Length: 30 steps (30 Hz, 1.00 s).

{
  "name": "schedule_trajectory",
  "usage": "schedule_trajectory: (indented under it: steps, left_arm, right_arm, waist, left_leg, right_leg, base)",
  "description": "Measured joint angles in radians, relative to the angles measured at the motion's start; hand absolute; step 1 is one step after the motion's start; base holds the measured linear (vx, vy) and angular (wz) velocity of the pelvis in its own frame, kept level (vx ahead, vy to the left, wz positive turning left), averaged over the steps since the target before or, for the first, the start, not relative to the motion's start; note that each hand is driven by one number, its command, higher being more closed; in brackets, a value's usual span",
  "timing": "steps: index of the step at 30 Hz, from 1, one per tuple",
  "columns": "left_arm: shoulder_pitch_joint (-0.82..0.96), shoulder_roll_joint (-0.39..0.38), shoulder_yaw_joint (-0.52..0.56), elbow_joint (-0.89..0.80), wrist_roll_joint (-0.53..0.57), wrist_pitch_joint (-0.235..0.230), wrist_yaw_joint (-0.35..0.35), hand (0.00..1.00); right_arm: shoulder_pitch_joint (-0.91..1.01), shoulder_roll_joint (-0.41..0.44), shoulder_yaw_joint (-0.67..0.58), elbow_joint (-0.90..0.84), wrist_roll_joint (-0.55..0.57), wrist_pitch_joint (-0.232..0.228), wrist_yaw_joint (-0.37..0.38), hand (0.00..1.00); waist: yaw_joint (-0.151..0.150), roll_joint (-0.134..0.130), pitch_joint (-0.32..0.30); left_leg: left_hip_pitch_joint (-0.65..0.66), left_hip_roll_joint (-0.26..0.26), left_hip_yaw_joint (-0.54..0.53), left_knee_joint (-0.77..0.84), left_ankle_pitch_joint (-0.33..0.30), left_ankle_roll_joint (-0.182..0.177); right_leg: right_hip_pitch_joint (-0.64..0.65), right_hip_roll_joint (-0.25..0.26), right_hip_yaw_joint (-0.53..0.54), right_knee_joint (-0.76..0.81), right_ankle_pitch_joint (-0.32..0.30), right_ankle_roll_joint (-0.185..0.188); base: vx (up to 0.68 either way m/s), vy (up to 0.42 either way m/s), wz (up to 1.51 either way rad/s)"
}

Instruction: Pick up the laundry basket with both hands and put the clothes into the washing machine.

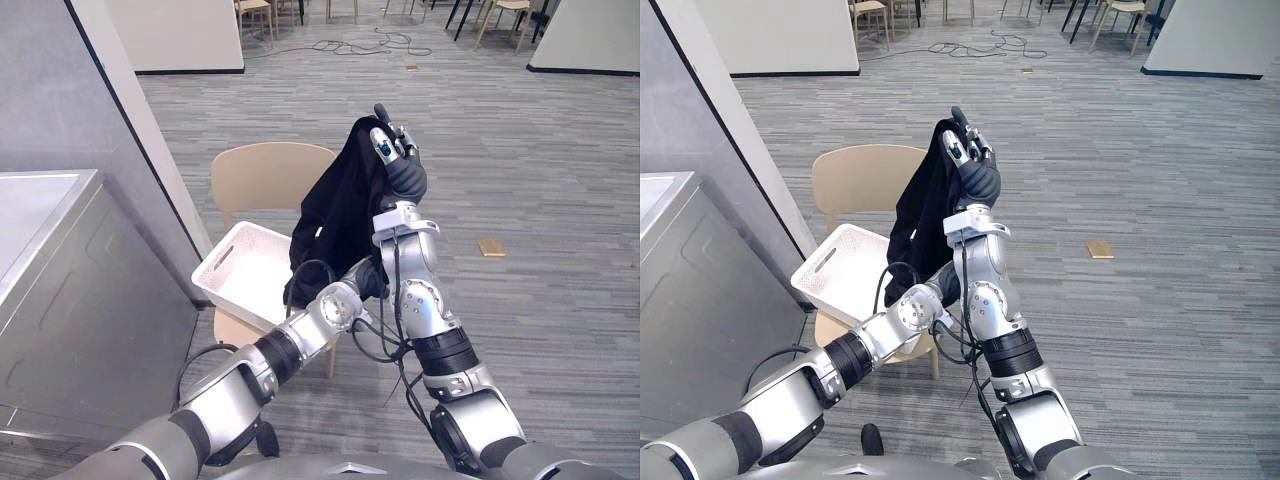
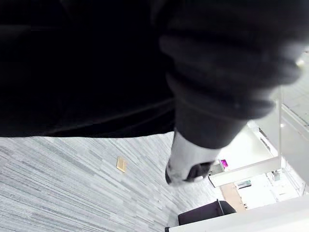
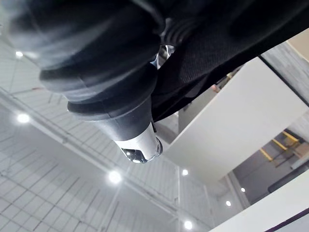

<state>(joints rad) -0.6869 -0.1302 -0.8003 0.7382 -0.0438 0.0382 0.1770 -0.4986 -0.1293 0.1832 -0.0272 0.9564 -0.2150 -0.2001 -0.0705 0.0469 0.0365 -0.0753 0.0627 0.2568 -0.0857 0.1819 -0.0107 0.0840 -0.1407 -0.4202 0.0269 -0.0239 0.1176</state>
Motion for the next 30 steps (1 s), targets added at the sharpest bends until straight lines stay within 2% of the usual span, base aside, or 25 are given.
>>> schedule_trajectory:
  steps: [10, 15, 17, 18, 22, 24, 27, 29, 30]
  left_arm:
    - [-0.037, 0.001, -0.003, -0.021, -0.134, 0.000, 0.031, 1.00]
    - [-0.038, 0.001, 0.027, -0.028, -0.215, 0.000, 0.064, 1.00]
    - [-0.039, 0.002, 0.071, -0.046, -0.262, 0.000, 0.072, 1.00]
    - [-0.042, 0.003, 0.118, -0.059, -0.294, -0.001, 0.083, 1.00]
    - [-0.115, 0.036, 0.318, -0.059, -0.380, -0.002, 0.124, 1.00]
    - [-0.146, 0.087, 0.433, -0.066, -0.413, -0.007, 0.132, 1.00]
    - [-0.142, 0.218, 0.615, -0.162, -0.477, -0.021, 0.152, 1.00]
    - [-0.108, 0.295, 0.737, -0.288, -0.536, -0.054, 0.170, 1.00]
    - [-0.097, 0.307, 0.762, -0.321, -0.548, -0.066, 0.172, 1.00]
  right_arm:
    - [0.000, 0.008, 0.001, -0.009, 0.000, -0.005, -0.001, 1.00]
    - [-0.007, 0.011, 0.000, -0.039, -0.002, -0.007, -0.011, 1.00]
    - [-0.010, 0.010, -0.002, -0.039, -0.002, -0.007, -0.023, 1.00]
    - [-0.010, 0.008, -0.006, -0.039, -0.001, -0.007, -0.028, 0.00]
    - [0.024, 0.000, -0.096, -0.089, 0.000, -0.009, -0.029, 0.00]
    - [0.076, -0.001, -0.139, -0.153, 0.000, -0.010, -0.028, 0.00]
    - [0.215, -0.001, -0.225, -0.274, -0.002, -0.028, -0.012, 0.00]
    - [0.327, 0.001, -0.295, -0.299, -0.006, -0.031, 0.014, 0.00]
    - [0.354, 0.002, -0.312, -0.303, -0.014, -0.030, 0.018, 0.00]
  waist:
    - [-0.001, -0.018, 0.012]
    - [0.001, -0.022, 0.014]
    - [0.002, -0.023, 0.015]
    - [0.002, -0.024, 0.015]
    - [0.012, -0.030, 0.019]
    - [0.011, -0.030, 0.019]
    - [0.008, -0.030, 0.019]
    - [0.004, -0.030, 0.019]
    - [0.004, -0.030, 0.019]
  left_leg:
    - [0.000, -0.002, 0.000, 0.000, -0.002, -0.002]
    - [0.000, -0.002, -0.001, 0.000, -0.002, -0.002]
    - [0.001, -0.002, 0.000, 0.000, -0.002, -0.002]
    - [0.003, -0.002, 0.000, 0.000, -0.002, -0.002]
    - [0.007, -0.003, 0.002, 0.001, 0.001, 0.001]
    - [0.013, -0.003, 0.008, 0.006, 0.001, 0.001]
    - [0.020, -0.002, 0.016, 0.005, 0.001, 0.001]
    - [0.020, -0.003, 0.015, 0.000, 0.000, 0.000]
    - [0.020, -0.003, 0.015, 0.000, -0.001, -0.001]
  right_leg:
    - [0.001, -0.001, -0.002, -0.002, 0.000, 0.001]
    - [0.002, -0.002, -0.003, -0.001, 0.000, 0.000]
    - [0.002, -0.001, -0.002, -0.001, 0.000, 0.000]
    - [0.004, -0.001, -0.002, -0.001, 0.000, 0.000]
    - [0.006, -0.001, 0.000, 0.004, 0.000, 0.000]
    - [0.007, 0.000, 0.005, 0.007, 0.000, 0.001]
    - [0.005, 0.000, 0.018, 0.011, -0.002, 0.001]
    - [0.001, -0.002, 0.019, 0.018, -0.009, 0.002]
    - [0.001, -0.003, 0.019, 0.021, -0.014, 0.001]
  base:
    - [0.00, 0.000, 0.00]
    - [0.00, 0.000, 0.00]
    - [0.00, 0.000, 0.00]
    - [0.00, 0.000, 0.00]
    - [0.00, 0.000, 0.00]
    - [0.00, 0.000, -0.08]
    - [0.00, 0.000, -0.10]
    - [0.00, 0.000, 0.00]
    - [-0.02, 0.012, 0.03]
